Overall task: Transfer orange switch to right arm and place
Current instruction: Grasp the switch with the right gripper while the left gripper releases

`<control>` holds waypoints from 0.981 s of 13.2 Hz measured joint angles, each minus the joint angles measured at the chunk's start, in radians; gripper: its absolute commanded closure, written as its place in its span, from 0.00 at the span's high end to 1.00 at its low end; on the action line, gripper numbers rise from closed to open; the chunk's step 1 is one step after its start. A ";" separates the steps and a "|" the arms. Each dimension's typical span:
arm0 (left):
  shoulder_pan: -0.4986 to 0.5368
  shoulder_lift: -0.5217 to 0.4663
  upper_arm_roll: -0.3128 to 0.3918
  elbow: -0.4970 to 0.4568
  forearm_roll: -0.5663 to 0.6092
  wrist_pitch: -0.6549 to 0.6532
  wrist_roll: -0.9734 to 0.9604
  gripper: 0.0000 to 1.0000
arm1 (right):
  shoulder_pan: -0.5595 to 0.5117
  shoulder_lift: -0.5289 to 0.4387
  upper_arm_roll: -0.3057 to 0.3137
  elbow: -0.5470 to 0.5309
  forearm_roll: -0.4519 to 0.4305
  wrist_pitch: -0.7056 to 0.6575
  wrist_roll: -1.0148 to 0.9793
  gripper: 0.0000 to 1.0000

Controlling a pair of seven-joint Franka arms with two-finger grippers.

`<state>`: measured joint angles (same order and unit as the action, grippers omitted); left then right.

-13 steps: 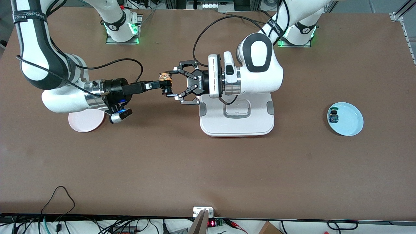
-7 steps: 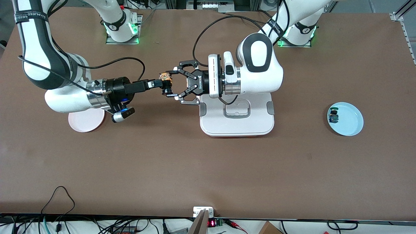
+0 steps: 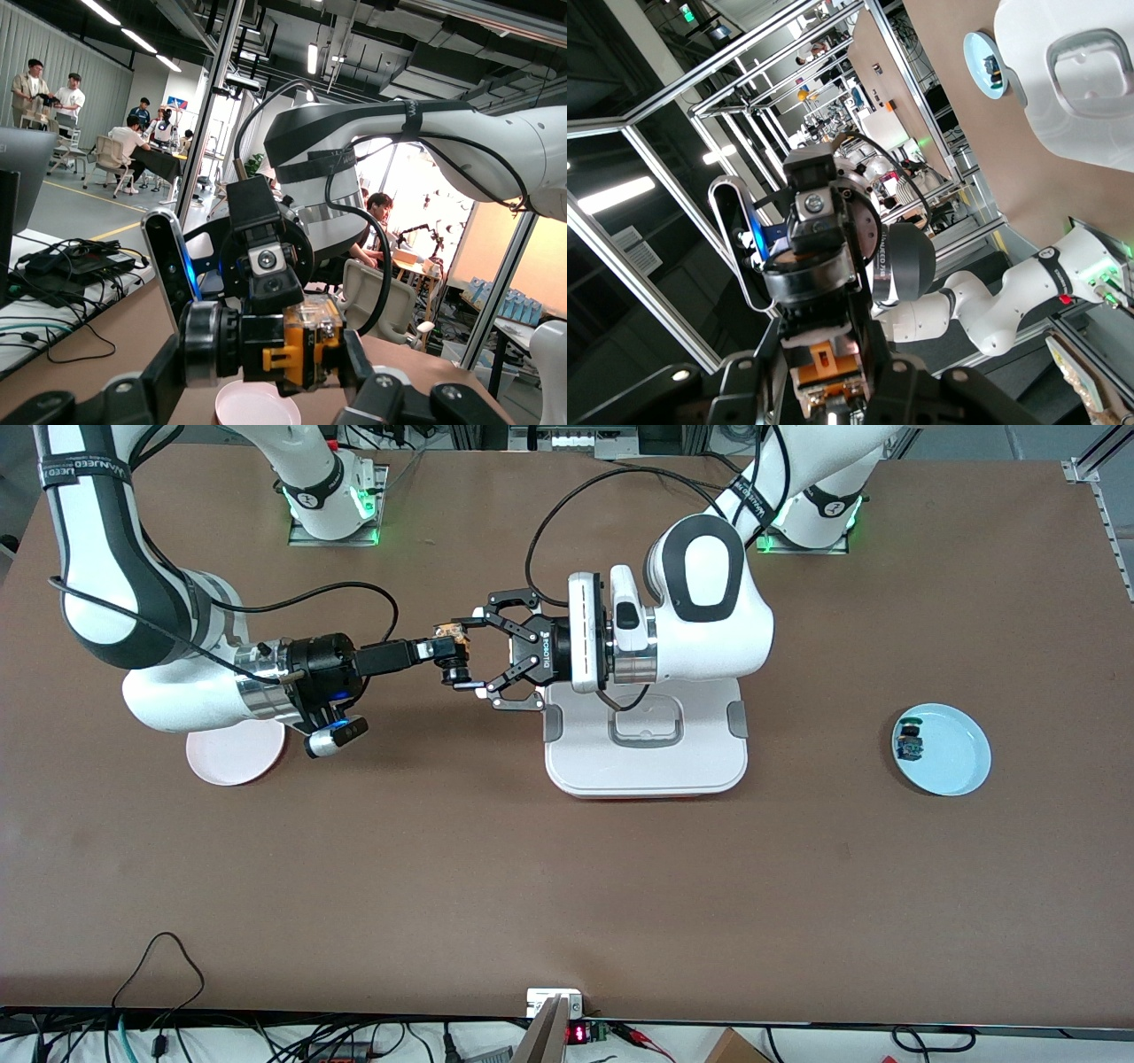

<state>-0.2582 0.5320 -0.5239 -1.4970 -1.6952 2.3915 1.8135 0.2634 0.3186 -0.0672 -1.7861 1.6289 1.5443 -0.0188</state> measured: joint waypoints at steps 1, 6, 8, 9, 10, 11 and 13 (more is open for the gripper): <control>0.000 0.000 0.000 0.000 0.000 0.000 -0.003 0.01 | 0.000 0.000 0.000 0.000 0.000 0.000 -0.002 0.08; 0.000 0.000 0.000 0.000 0.000 0.000 -0.004 1.00 | 0.000 0.000 0.000 0.000 0.000 0.000 -0.006 0.02; 0.000 0.001 0.001 0.000 0.000 0.000 -0.004 1.00 | 0.001 0.000 0.000 0.000 0.001 -0.001 -0.005 0.02; 0.001 0.001 0.003 0.001 0.000 0.001 -0.004 1.00 | 0.001 0.000 0.000 0.000 0.001 -0.001 -0.005 0.02; 0.003 0.001 0.006 0.003 0.000 0.003 -0.002 1.00 | 0.001 0.000 0.000 0.000 0.001 -0.001 -0.005 0.02; 0.013 0.000 0.008 0.006 0.000 0.003 0.000 1.00 | 0.001 0.000 0.000 0.001 0.006 0.006 -0.005 0.02; 0.055 -0.005 0.012 0.012 0.025 0.004 0.011 1.00 | 0.000 -0.001 0.000 0.001 0.007 0.003 -0.010 0.02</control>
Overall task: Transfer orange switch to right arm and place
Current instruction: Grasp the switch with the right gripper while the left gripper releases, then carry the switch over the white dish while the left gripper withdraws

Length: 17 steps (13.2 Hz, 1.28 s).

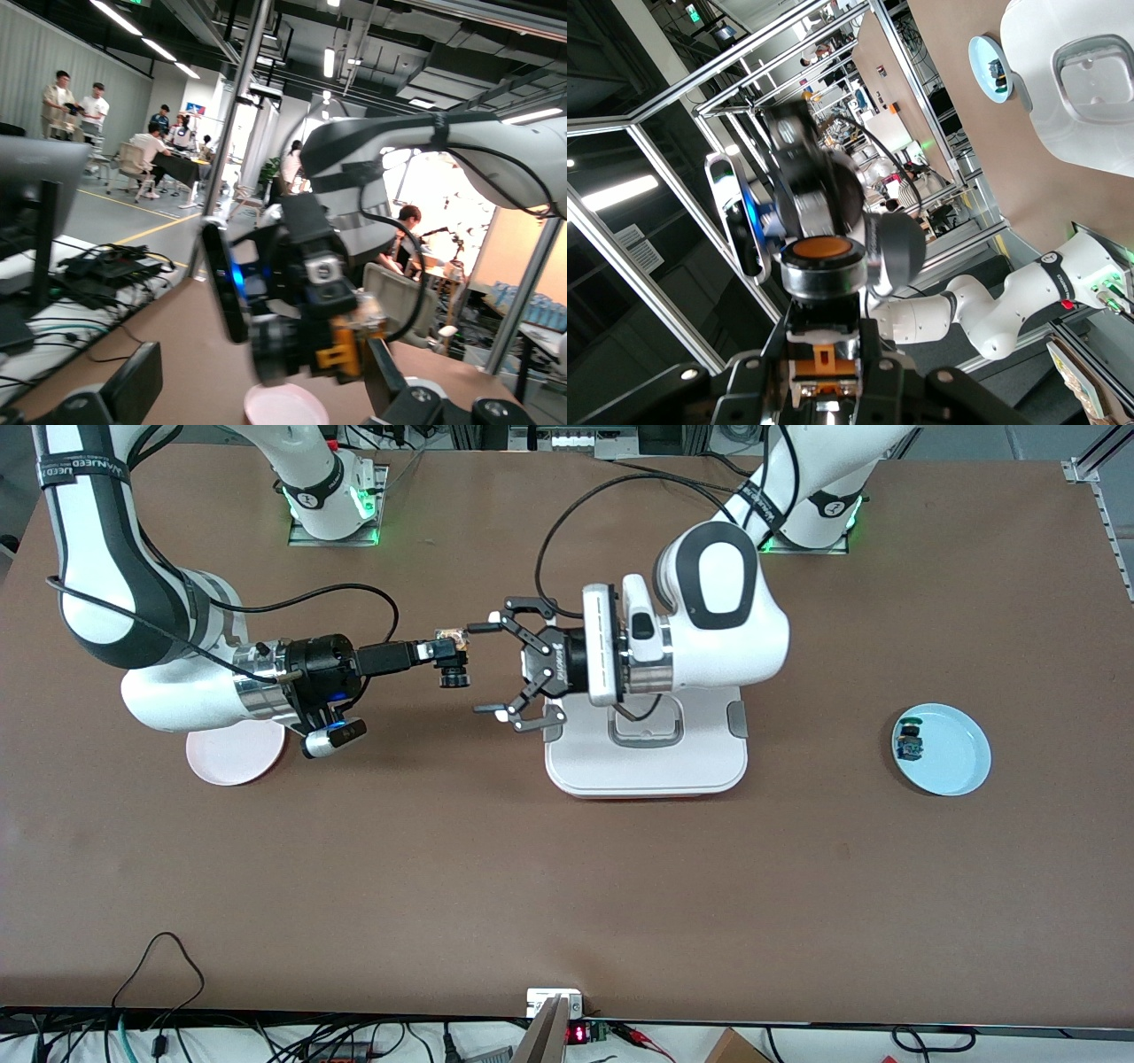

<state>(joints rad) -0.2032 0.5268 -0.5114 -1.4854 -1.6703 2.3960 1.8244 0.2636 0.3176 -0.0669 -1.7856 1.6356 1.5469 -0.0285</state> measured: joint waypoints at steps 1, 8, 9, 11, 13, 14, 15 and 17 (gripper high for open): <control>0.041 -0.004 0.001 0.003 0.037 -0.016 0.009 1.00 | 0.000 0.000 0.000 0.000 0.000 -0.001 -0.007 0.02; 0.520 0.063 0.027 0.009 0.271 -0.489 0.135 1.00 | -0.049 -0.006 -0.004 -0.002 -0.082 -0.045 -0.025 0.01; 0.582 0.085 0.030 0.027 0.347 -0.509 0.150 1.00 | -0.073 -0.014 -0.004 -0.002 -0.127 -0.066 -0.026 0.01; 0.707 0.104 0.035 0.091 0.494 -0.562 0.155 1.00 | -0.128 -0.031 -0.007 -0.002 -0.239 -0.099 -0.046 0.01; 0.810 0.103 0.044 0.164 0.641 -0.610 0.154 1.00 | -0.177 -0.043 -0.009 -0.004 -0.370 -0.124 -0.088 0.01; 0.837 0.102 0.059 0.201 0.729 -0.618 0.151 1.00 | -0.196 -0.046 -0.010 -0.006 -0.451 -0.129 -0.125 0.01; 0.846 0.102 0.081 0.237 0.805 -0.623 0.139 1.00 | -0.212 -0.047 -0.011 -0.007 -0.536 -0.132 -0.175 0.01; 0.845 0.101 0.113 0.304 0.956 -0.641 0.075 1.00 | -0.239 -0.048 -0.013 -0.008 -0.709 -0.135 -0.259 0.01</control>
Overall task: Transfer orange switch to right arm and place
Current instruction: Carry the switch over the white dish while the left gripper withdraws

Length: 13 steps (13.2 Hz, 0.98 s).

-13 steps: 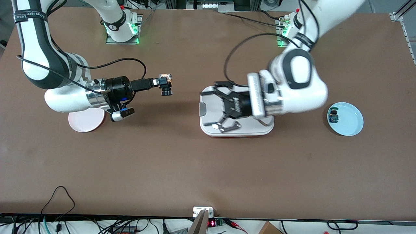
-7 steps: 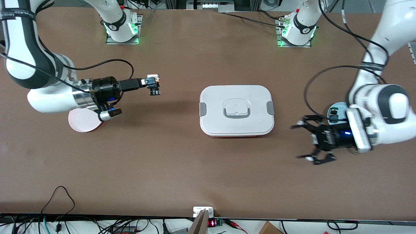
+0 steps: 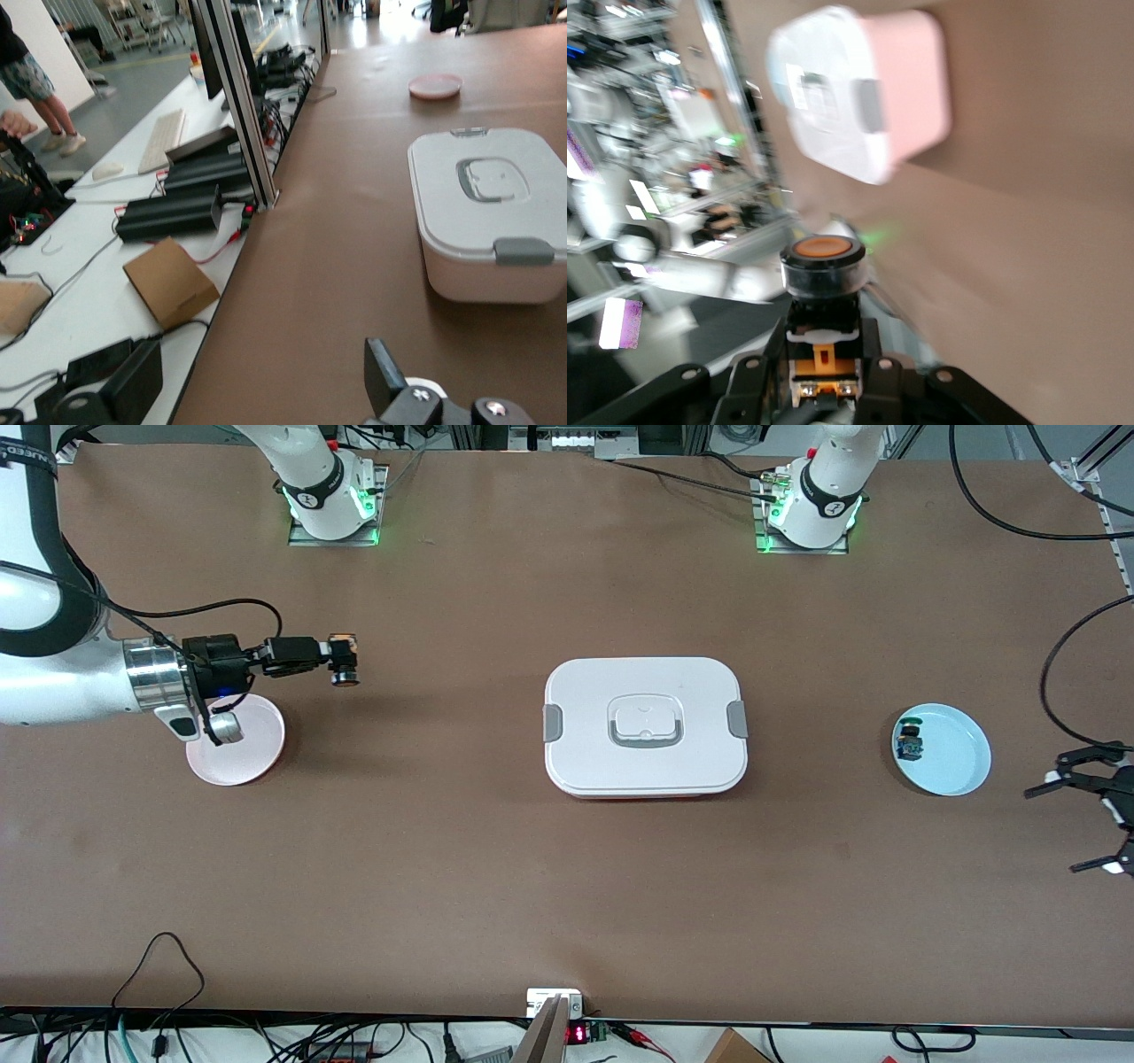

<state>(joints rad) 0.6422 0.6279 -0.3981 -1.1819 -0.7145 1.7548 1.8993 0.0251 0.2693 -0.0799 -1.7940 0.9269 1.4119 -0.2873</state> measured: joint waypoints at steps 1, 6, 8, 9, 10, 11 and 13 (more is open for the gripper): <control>-0.002 -0.002 0.002 0.038 0.092 -0.008 -0.055 1.00 | -0.008 -0.001 0.000 0.001 -0.098 0.001 -0.040 0.01; -0.083 -0.109 -0.004 0.152 0.413 -0.052 -0.381 1.00 | -0.012 -0.007 0.000 0.001 -0.600 0.151 -0.355 0.01; -0.171 -0.180 -0.007 0.156 0.509 -0.064 -0.556 1.00 | -0.011 -0.006 0.001 -0.005 -0.761 0.186 -0.481 0.01; -0.226 -0.223 -0.004 0.153 0.531 -0.071 -0.661 1.00 | -0.011 -0.006 0.002 -0.017 -0.847 0.215 -0.535 0.01; -0.285 -0.273 0.004 0.136 0.552 -0.081 -0.786 1.00 | -0.010 -0.005 0.003 -0.037 -0.925 0.262 -0.589 0.02; -0.333 -0.329 0.011 0.097 0.572 -0.088 -0.925 1.00 | -0.011 -0.004 0.003 -0.061 -0.980 0.321 -0.655 0.03; -0.392 -0.448 0.038 -0.034 0.590 -0.098 -1.208 1.00 | -0.020 -0.001 0.002 -0.116 -1.042 0.446 -0.769 0.03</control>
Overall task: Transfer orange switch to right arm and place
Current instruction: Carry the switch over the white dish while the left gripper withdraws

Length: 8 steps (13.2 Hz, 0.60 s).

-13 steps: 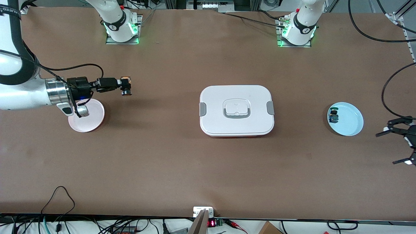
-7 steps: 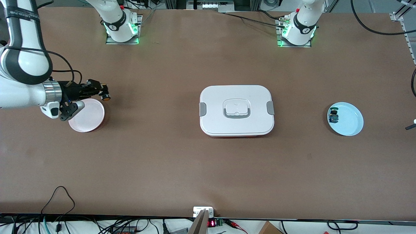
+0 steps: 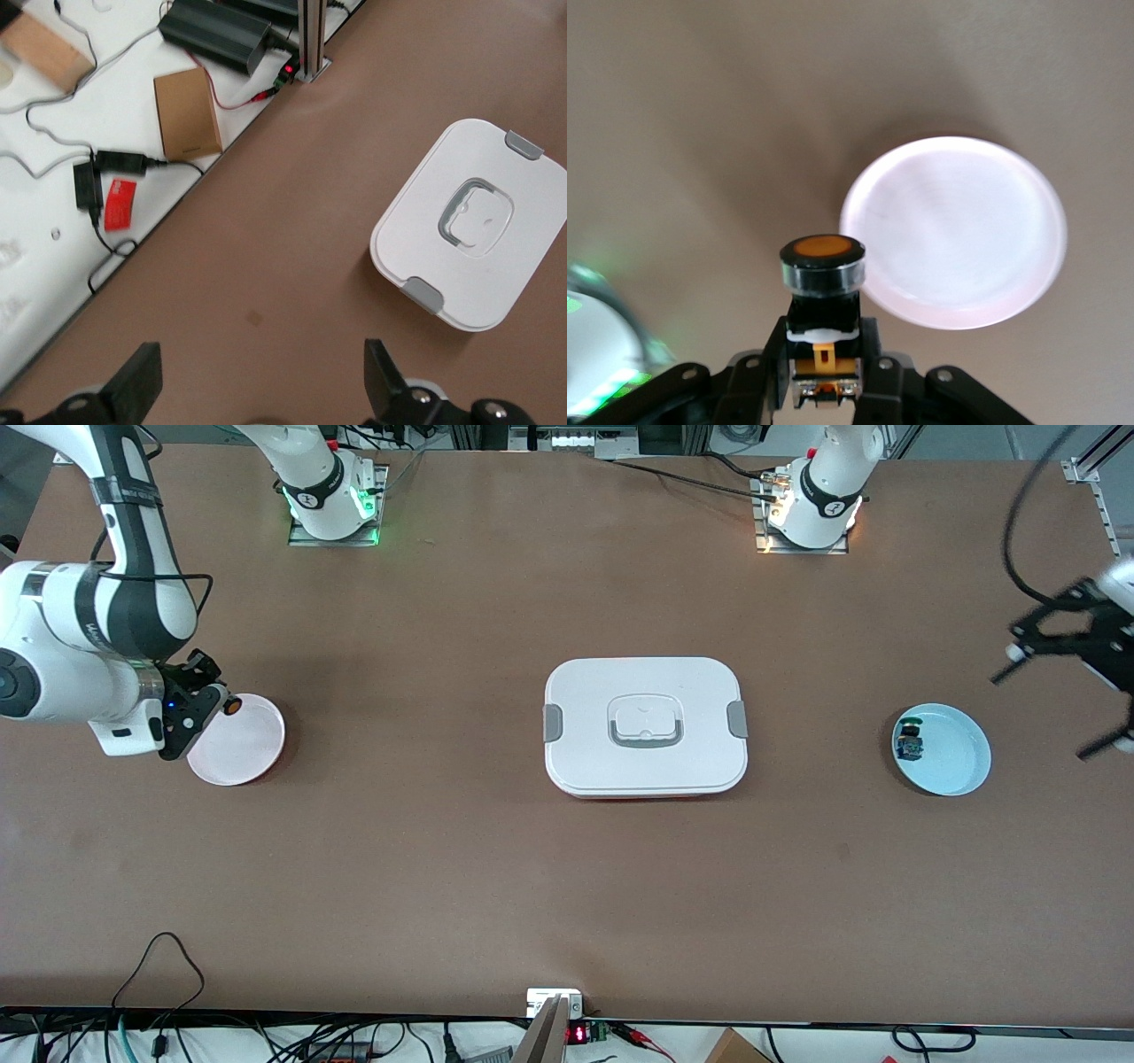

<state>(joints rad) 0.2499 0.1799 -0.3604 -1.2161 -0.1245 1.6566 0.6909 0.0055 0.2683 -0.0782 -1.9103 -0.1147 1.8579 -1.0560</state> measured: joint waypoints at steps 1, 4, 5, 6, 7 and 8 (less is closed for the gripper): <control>-0.042 -0.055 0.043 -0.072 0.002 -0.002 -0.126 1.00 | -0.008 0.003 0.000 -0.028 -0.018 0.063 -0.047 0.03; -0.221 -0.164 0.246 -0.267 0.009 -0.007 -0.331 1.00 | -0.029 0.023 0.000 -0.082 -0.056 0.219 -0.177 0.03; -0.253 -0.182 0.292 -0.324 0.009 -0.006 -0.397 1.00 | -0.035 0.033 0.000 -0.091 -0.059 0.261 -0.215 0.03; -0.266 -0.188 0.314 -0.370 0.009 -0.001 -0.490 1.00 | -0.041 0.044 0.000 -0.097 -0.059 0.295 -0.242 0.03; -0.268 -0.187 0.321 -0.401 0.009 0.006 -0.588 1.00 | -0.046 0.054 0.000 -0.103 -0.060 0.319 -0.259 0.03; -0.270 -0.185 0.321 -0.422 0.009 0.009 -0.658 1.00 | -0.051 0.064 0.000 -0.112 -0.061 0.347 -0.274 0.03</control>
<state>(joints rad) -0.0202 -0.0053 -0.0392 -1.6382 -0.1154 1.6661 0.0329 -0.0458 0.3324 -0.0786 -2.0221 -0.1755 2.2051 -1.3298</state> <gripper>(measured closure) 0.000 0.665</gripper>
